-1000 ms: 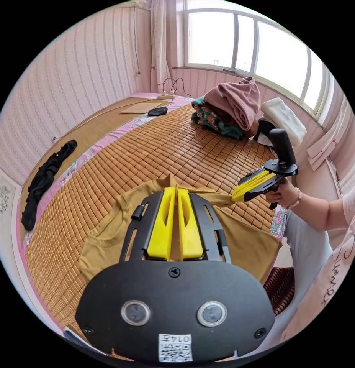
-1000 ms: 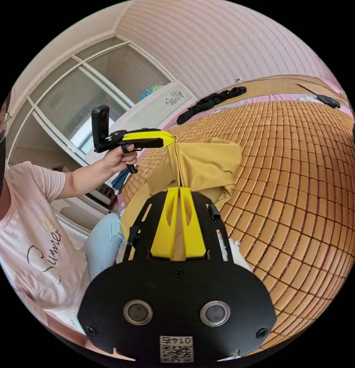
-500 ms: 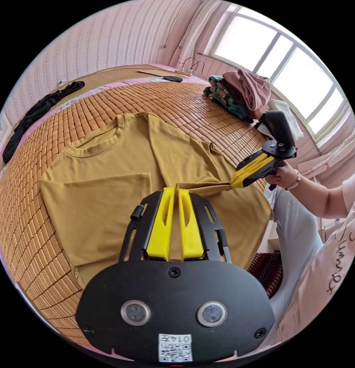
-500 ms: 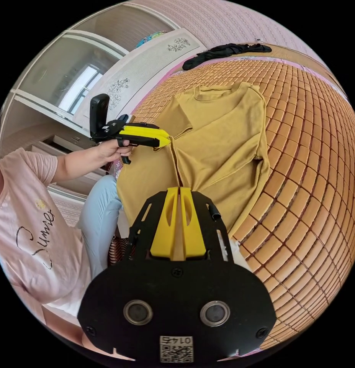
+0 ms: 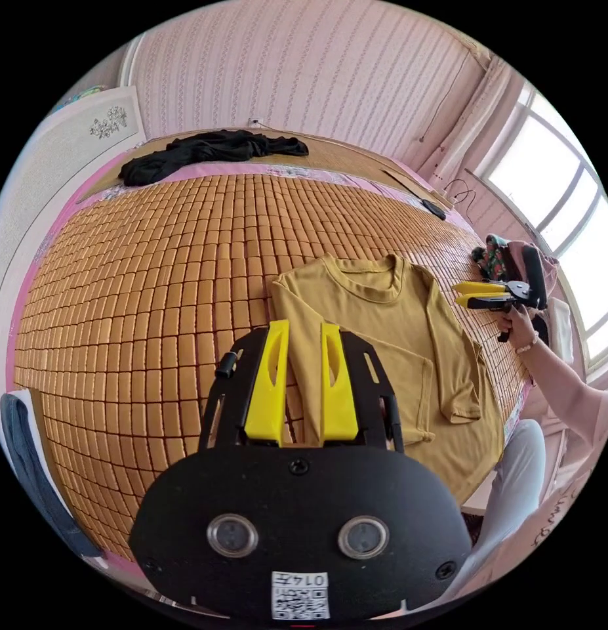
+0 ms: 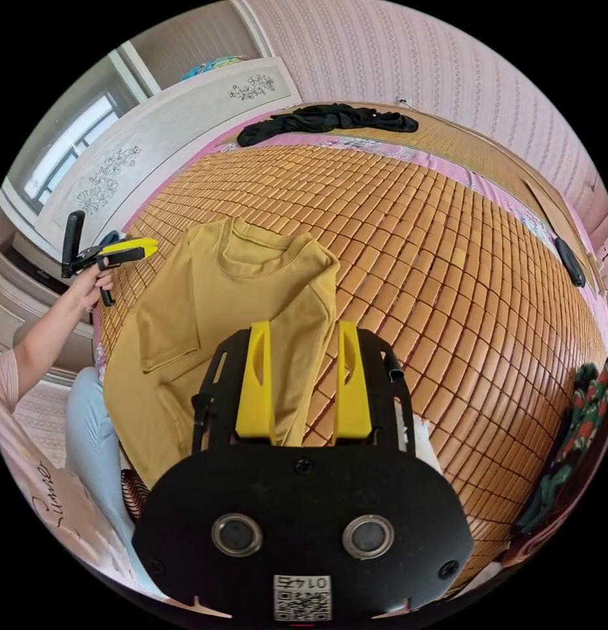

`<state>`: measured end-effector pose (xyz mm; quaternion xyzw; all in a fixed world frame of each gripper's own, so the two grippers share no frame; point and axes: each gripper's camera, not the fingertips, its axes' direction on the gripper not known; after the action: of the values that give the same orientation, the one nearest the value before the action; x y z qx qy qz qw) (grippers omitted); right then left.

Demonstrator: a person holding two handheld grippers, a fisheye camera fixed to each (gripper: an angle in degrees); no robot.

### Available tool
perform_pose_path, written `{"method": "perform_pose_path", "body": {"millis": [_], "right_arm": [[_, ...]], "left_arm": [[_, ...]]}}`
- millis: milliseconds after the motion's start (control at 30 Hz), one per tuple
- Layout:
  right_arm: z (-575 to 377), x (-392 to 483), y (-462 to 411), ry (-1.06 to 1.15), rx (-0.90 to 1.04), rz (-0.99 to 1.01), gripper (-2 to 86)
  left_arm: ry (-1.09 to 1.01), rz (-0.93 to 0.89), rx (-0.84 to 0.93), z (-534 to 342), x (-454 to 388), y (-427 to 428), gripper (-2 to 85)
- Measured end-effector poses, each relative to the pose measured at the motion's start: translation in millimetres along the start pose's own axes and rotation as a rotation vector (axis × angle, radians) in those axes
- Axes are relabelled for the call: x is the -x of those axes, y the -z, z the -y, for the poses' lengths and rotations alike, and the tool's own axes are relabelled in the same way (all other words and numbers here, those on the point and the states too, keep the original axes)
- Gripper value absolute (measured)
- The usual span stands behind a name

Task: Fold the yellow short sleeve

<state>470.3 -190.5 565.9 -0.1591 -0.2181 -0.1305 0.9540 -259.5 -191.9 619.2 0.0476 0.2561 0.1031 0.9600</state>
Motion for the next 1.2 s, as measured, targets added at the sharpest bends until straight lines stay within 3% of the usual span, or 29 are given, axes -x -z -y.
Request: {"method": "perform_pose_path", "body": {"millis": [133, 233, 300, 567, 767, 1000, 1100, 1200], "right_arm": [[39, -7, -34, 0.003, 0.139, -0.055, 10.6], [51, -10, -36, -0.009, 0.145, -0.008, 1.6], [56, -13, -32, -0.012, 0.146, -0.021, 0.7], [77, -58, 16, -0.184, -0.035, 0.019, 0.4], [57, -51, 54, -0.122, -0.143, 0.117, 0.5], [-51, 1, 83, 0.089, -0.147, 0.217, 0.6], [-109, 22, 63, 0.142, -0.03, 0.237, 0.6], [-152, 26, 13, 0.054, 0.14, 0.26, 0.7]], "left_arm": [[0.075, -0.118, 0.05, 38, 28, -30, 9.9], [0.023, -0.154, 0.141, 59, 27, -47, 3.5], [-0.001, -0.15, 0.181, 71, 29, -48, 0.5], [0.105, -0.132, -0.053, 124, 36, 14, -1.0], [-0.081, -0.108, -0.076, 133, 2, 64, -1.0], [-0.228, -0.291, -0.075, 0, -19, 151, -1.0], [-0.217, -0.261, -0.048, -86, -28, 164, -1.0], [-0.119, -0.274, 0.088, -148, -30, 133, -0.9]]}}
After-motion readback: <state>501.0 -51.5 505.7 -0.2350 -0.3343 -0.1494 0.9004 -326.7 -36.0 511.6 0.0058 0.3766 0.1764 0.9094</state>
